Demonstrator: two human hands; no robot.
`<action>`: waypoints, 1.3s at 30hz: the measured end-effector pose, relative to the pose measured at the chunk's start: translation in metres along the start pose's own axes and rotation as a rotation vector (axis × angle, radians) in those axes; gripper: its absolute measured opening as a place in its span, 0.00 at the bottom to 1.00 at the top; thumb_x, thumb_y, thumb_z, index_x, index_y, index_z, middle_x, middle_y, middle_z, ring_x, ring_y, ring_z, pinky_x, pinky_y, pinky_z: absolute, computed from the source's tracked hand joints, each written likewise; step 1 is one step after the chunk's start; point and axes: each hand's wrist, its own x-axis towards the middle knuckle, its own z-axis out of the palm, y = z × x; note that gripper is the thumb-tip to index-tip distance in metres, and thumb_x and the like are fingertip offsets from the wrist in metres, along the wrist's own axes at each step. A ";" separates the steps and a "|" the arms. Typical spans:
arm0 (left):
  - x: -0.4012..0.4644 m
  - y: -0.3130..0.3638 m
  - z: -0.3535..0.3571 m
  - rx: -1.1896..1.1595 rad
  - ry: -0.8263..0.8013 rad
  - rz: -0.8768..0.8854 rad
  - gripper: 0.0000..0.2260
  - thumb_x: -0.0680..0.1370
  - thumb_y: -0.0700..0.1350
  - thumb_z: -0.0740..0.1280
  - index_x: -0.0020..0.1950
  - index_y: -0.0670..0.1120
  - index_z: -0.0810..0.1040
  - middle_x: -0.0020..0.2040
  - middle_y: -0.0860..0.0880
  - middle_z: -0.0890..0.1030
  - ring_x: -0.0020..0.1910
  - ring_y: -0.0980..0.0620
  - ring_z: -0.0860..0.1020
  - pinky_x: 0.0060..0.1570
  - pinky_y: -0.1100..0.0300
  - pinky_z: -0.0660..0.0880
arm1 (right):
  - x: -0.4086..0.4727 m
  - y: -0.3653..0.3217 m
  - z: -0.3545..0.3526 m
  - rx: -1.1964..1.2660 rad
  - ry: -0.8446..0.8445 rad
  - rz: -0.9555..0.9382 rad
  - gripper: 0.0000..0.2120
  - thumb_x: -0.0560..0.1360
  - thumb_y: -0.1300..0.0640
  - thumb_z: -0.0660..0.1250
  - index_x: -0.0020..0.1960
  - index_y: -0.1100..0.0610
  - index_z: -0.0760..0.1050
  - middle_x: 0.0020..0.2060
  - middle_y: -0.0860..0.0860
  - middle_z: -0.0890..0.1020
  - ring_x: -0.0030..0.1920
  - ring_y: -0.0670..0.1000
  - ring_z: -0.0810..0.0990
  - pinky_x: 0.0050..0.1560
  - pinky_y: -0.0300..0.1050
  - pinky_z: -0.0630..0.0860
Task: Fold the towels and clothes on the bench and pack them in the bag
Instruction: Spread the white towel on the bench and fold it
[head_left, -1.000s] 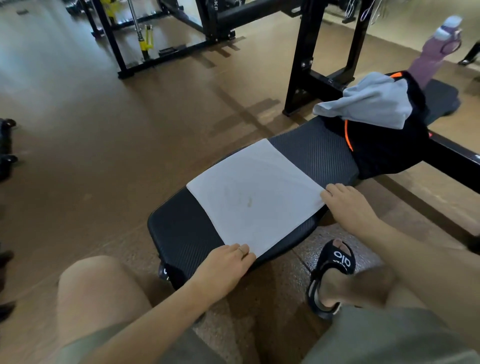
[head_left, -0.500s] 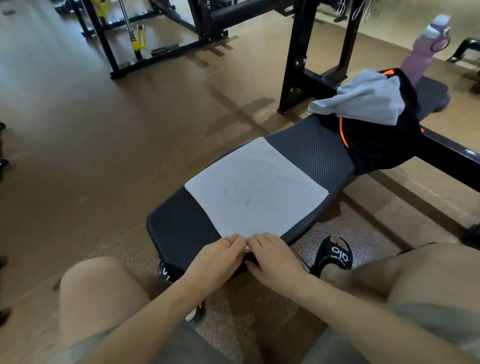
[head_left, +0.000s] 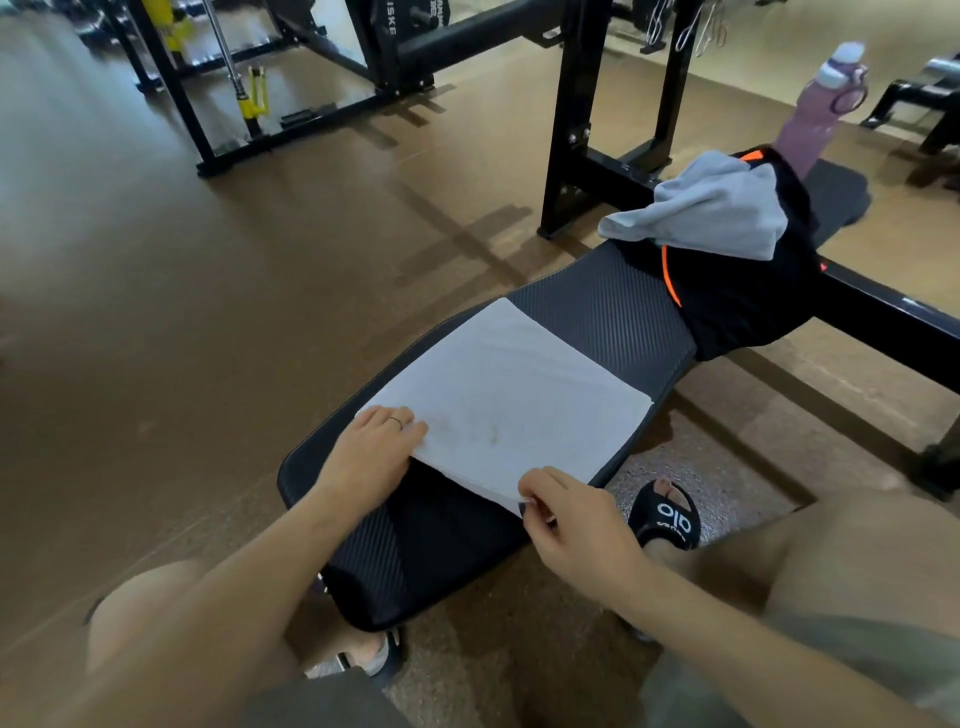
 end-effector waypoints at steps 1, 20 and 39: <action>0.002 -0.005 0.000 0.022 0.002 0.018 0.15 0.65 0.33 0.74 0.48 0.46 0.80 0.50 0.46 0.82 0.51 0.45 0.82 0.59 0.51 0.76 | -0.004 0.002 -0.002 0.004 0.005 0.009 0.02 0.79 0.53 0.58 0.47 0.48 0.67 0.39 0.46 0.73 0.35 0.50 0.74 0.36 0.50 0.75; 0.115 -0.030 -0.063 -1.027 -0.041 -0.448 0.05 0.80 0.45 0.67 0.51 0.51 0.83 0.49 0.52 0.85 0.51 0.53 0.82 0.54 0.55 0.77 | 0.036 0.086 -0.066 0.599 0.118 0.766 0.05 0.75 0.60 0.66 0.42 0.54 0.71 0.41 0.57 0.82 0.40 0.56 0.84 0.46 0.60 0.83; 0.224 -0.010 0.011 -0.776 -0.125 -0.385 0.07 0.84 0.50 0.60 0.50 0.52 0.76 0.46 0.53 0.81 0.47 0.54 0.78 0.44 0.61 0.72 | 0.083 0.145 -0.076 0.460 0.039 0.888 0.03 0.82 0.57 0.57 0.49 0.54 0.65 0.36 0.56 0.83 0.27 0.53 0.83 0.27 0.43 0.78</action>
